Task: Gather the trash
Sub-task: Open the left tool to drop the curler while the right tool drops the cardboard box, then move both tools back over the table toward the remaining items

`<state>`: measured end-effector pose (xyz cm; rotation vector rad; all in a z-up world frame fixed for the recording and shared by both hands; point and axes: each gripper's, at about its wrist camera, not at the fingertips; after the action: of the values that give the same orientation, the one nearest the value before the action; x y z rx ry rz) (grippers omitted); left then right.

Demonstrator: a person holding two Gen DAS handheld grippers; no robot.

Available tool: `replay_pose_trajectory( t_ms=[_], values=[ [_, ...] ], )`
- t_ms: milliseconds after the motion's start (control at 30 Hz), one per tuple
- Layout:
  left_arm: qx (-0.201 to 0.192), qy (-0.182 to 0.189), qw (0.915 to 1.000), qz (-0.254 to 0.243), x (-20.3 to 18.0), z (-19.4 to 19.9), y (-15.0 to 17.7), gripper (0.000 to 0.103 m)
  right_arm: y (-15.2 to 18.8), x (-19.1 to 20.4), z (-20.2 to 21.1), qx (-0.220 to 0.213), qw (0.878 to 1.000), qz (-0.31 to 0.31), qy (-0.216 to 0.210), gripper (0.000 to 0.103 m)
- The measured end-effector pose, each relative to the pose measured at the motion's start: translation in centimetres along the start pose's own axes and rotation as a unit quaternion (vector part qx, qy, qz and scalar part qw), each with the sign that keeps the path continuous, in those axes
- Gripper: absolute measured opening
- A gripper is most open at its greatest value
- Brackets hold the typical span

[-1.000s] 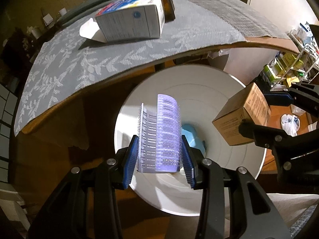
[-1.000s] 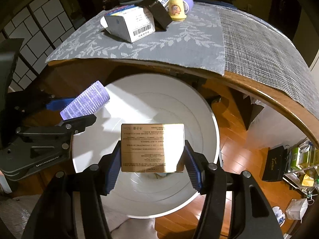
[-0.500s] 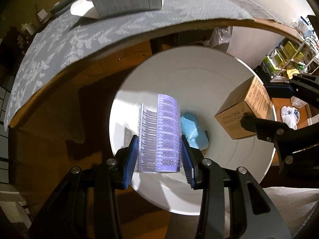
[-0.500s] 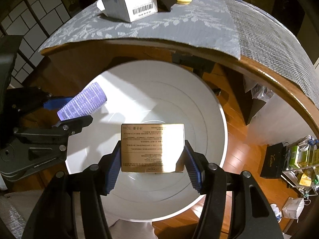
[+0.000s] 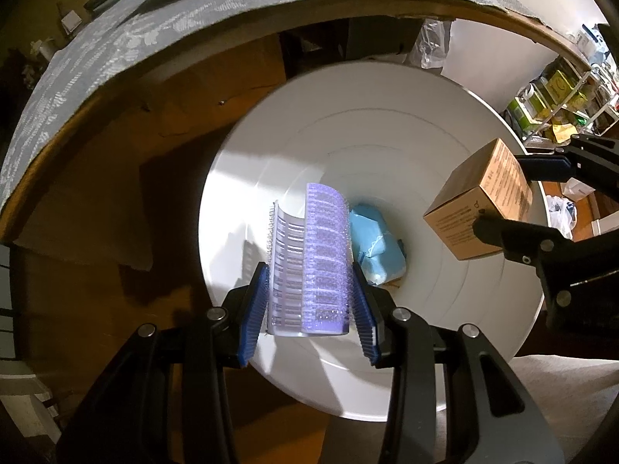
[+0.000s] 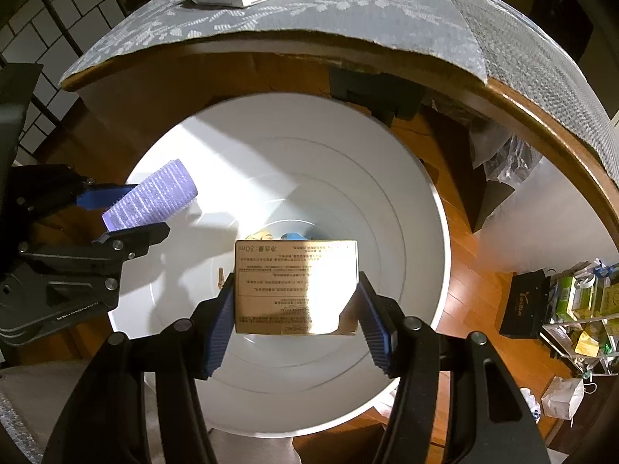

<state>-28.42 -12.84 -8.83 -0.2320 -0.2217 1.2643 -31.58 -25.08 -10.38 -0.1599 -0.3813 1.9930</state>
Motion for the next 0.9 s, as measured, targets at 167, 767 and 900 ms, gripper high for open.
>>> replay_pose_trajectory(
  t_ms=[167, 767, 900],
  values=[
    [0.003, 0.003, 1.0, -0.004, 0.4, -0.1, 0.2, 0.043, 0.1, 0.2, -0.2, 0.005, 1.0, 0.0, 0.004, 0.058],
    [0.006, -0.007, 0.9999, -0.013, 0.6, -1.4, -0.3, 0.078, 0.7, -0.4, -1.3, 0.025, 1.0, -0.013, 0.008, 0.07],
    [-0.03, -0.02, 0.9992, -0.014, 0.9, 0.3, -0.3, 0.082, 0.5, -1.1, 0.3, -0.004, 0.999, -0.026, 0.019, 0.081]
  ],
)
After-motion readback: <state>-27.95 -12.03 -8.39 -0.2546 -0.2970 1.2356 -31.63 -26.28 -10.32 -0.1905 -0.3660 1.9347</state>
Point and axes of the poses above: each gripper's, at about its wrist camera, not at the fingertips, and z roughly against the way its jaws point, x to its left, y to its underside, and after that the axes turned 3 degrees about z, right-handed
